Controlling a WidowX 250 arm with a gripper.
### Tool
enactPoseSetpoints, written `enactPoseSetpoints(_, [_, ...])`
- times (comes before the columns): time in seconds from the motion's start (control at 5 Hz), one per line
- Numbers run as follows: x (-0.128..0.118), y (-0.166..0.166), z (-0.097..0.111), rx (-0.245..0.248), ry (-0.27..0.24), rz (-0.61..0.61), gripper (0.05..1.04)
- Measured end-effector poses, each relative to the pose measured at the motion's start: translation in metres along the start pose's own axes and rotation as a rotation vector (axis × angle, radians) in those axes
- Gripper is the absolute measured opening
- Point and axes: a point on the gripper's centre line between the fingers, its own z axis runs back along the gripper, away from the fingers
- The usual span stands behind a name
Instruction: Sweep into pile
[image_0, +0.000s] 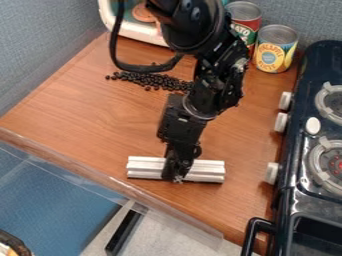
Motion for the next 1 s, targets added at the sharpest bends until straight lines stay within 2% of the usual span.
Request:
enactPoseSetpoints(0.4, [0.000, -0.050, 0.002, -0.064, -0.010, 0.051, 0.367])
enactPoseSetpoints(1.0, [0.011, -0.101, 0.001, -0.116, -0.012, 0.136, 0.367])
